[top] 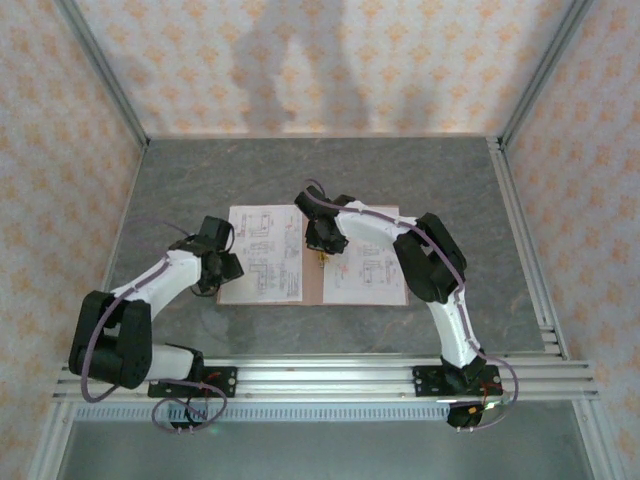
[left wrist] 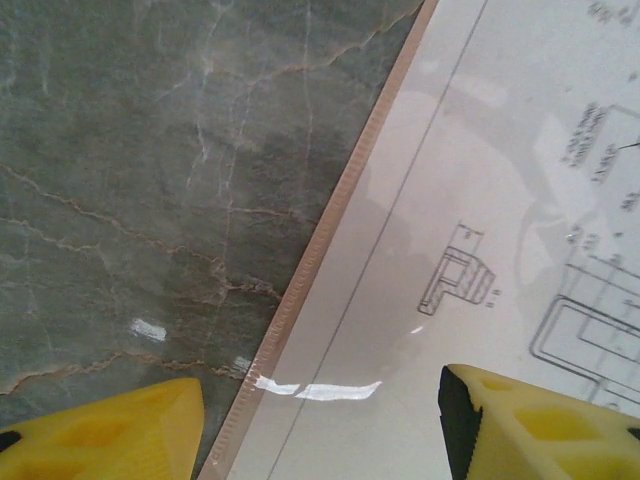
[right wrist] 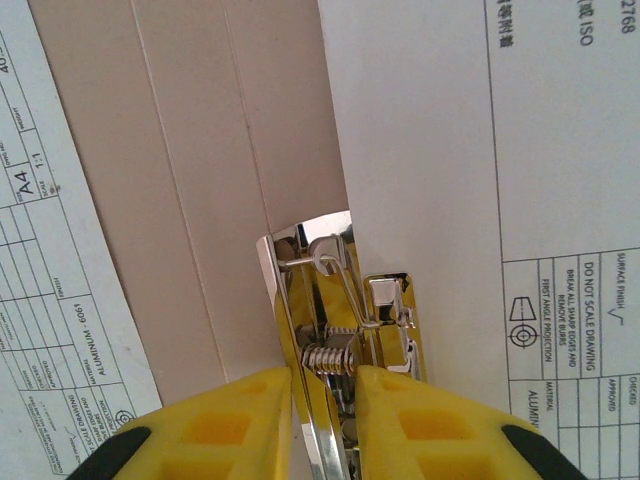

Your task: Put the files into the folder

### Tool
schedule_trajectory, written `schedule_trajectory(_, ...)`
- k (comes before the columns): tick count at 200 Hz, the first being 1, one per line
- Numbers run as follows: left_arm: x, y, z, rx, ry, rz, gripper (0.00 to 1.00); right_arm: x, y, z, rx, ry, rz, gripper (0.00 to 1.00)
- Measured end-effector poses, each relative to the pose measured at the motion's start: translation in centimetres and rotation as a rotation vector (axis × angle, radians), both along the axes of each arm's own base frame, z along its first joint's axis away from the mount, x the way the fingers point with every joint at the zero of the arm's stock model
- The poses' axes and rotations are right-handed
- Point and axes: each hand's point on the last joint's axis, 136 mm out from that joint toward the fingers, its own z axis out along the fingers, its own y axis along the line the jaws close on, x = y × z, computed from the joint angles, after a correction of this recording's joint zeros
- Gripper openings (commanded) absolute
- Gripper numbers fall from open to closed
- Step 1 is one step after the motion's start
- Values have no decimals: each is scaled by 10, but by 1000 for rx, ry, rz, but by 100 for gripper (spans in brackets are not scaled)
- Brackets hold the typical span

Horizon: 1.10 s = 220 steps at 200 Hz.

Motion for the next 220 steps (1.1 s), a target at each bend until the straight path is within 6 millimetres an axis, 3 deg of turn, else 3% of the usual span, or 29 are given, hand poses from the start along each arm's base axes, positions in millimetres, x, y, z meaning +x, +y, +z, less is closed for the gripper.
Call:
schedule_trajectory(66, 0, -11, -17, -36, 41, -25, 65, 0, 0, 0, 0, 0, 0, 24)
schedule_trajectory(198, -2, -5, -17, 72, 93, -38, 66, 0, 0, 0, 1, 1, 0, 24)
schedule_trajectory(220, -2, -7, -17, 60, 92, -36, 74, 0, 0, 0, 1, 1, 0, 24)
